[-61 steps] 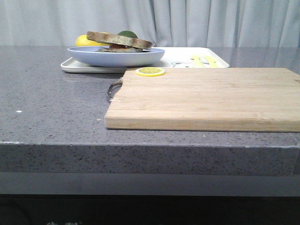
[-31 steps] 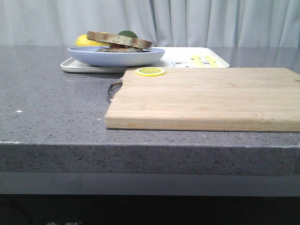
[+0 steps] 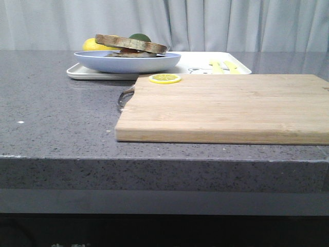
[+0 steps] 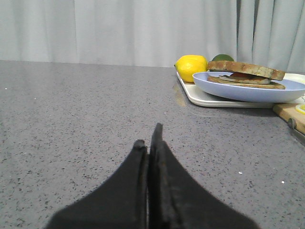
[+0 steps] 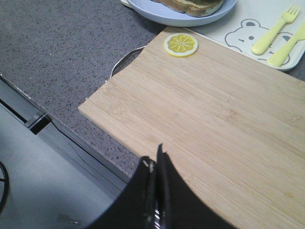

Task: Place bread and move sandwich to tray

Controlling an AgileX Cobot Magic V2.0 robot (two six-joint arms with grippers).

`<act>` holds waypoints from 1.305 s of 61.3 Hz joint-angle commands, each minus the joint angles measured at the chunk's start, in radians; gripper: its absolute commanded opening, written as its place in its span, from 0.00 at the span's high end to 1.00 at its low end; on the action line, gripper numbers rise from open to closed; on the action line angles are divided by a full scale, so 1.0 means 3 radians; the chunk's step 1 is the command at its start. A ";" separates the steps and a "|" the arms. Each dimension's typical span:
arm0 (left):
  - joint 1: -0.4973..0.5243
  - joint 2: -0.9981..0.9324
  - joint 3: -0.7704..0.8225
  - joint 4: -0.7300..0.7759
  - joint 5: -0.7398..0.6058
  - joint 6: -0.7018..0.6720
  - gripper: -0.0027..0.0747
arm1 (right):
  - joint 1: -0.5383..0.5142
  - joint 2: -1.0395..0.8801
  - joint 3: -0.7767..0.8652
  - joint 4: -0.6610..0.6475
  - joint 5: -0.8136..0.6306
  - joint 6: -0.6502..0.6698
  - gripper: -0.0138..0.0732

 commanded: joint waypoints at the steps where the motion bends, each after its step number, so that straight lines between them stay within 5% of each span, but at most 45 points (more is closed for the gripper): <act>1: 0.0002 -0.0078 0.0006 -0.0030 -0.0283 0.0004 0.99 | -0.0015 -0.0020 -0.0080 -0.0009 -0.0199 -0.0028 0.92; 10: 0.0002 -0.0078 0.0006 -0.0030 -0.0283 0.0004 0.99 | -0.0026 -0.0065 -0.0030 0.0006 -0.0227 -0.0028 0.92; 20: 0.0002 -0.0070 0.0006 -0.0030 -0.0283 0.0004 0.99 | -0.0529 -0.0416 0.0330 -0.0008 -0.0528 -0.0028 0.92; 43: 0.0002 -0.0070 0.0006 -0.0030 -0.0283 0.0004 0.99 | -0.1505 -0.1855 0.2026 0.0068 -0.1983 -0.0028 0.92; 63: 0.0002 -0.0070 0.0006 -0.0030 -0.0283 0.0004 0.99 | -0.1651 -0.2535 0.3004 0.0186 -0.2723 -0.0028 0.92; 80: 0.0002 -0.0070 0.0006 -0.0030 -0.0283 0.0004 0.99 | -0.1653 -0.2608 0.3010 0.0194 -0.2540 -0.0028 0.92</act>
